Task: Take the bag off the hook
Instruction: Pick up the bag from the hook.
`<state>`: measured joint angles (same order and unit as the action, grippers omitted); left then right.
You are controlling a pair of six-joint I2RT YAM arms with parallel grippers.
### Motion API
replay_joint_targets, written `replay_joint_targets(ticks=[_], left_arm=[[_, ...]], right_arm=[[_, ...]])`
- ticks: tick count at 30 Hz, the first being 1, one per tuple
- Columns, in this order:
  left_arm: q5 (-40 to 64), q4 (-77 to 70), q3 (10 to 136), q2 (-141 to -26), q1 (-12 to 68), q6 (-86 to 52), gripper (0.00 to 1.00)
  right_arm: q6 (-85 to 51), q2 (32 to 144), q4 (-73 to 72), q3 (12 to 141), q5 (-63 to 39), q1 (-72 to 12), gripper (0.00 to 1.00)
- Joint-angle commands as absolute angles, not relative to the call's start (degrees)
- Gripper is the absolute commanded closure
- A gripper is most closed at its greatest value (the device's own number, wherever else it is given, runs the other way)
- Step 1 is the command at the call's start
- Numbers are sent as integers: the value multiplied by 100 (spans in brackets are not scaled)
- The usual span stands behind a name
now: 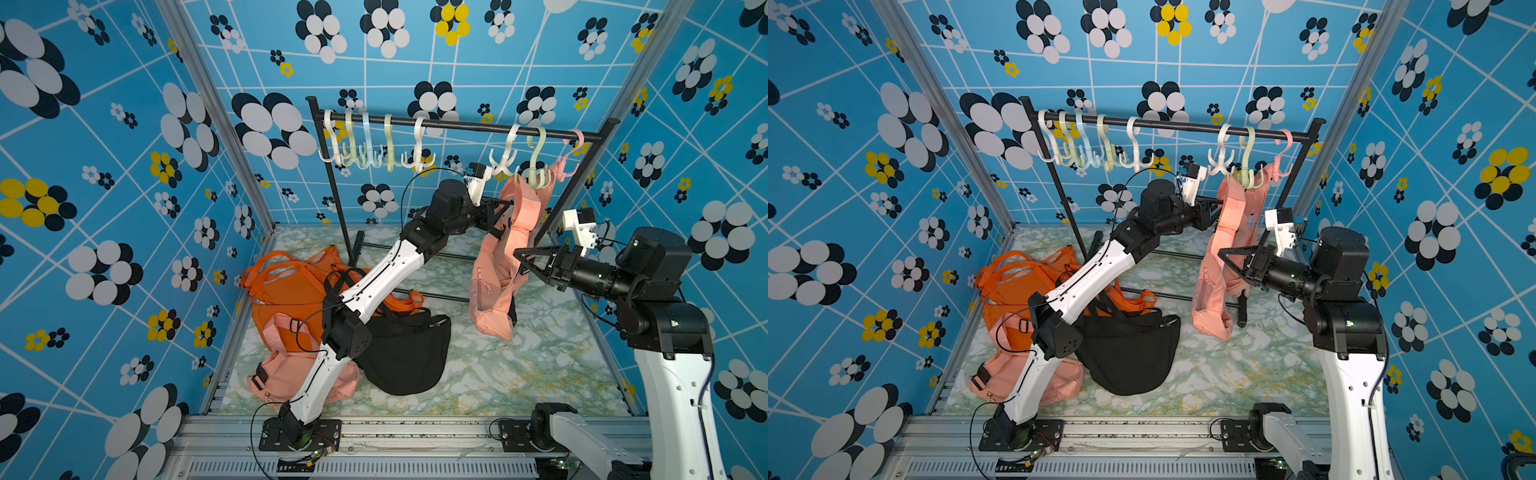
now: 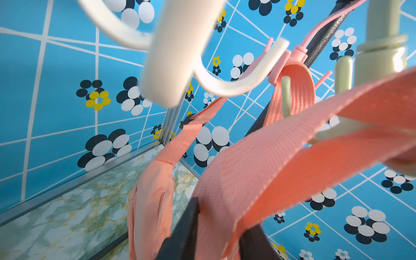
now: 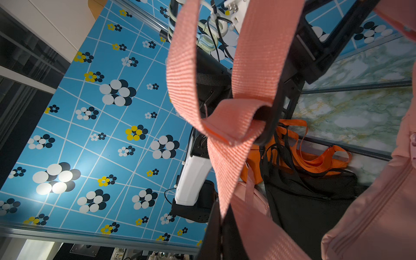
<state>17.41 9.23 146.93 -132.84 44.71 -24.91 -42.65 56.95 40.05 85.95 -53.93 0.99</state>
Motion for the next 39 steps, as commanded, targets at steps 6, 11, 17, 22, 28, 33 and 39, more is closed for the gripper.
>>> replay_joint_targets(ticks=[6, 11, 17, 22, 28, 33, 39], left_arm=[[1413, 1166, 15019, -12937, 4354, -2079, 100], [1259, 1155, 14855, -12466, 4351, -1601, 100], [1261, 1094, 14827, -12334, 4375, -1574, 100], [1446, 1309, 14567, -12017, 4386, -1558, 100], [1776, 1127, 12557, -10672, 4706, -778, 100], [1726, 1615, 11269, -9705, 5211, -121, 100], [2013, 1538, 9867, -9243, 5307, -911, 100]], right_arm=[[-3424, 5870, 4952, 8917, -4878, 194, 100], [-3629, 6365, 4555, 9567, -4747, 193, 100], [-3302, 7387, 4954, 11649, -4387, 199, 100], [-3121, 7527, 5471, 12106, -4404, 200, 100], [-2399, 6548, 6709, 10706, -3366, 200, 100], [-2085, 6103, 7618, 9946, -2452, 193, 100], [-2031, 6004, 7774, 8752, -1068, 193, 100]])
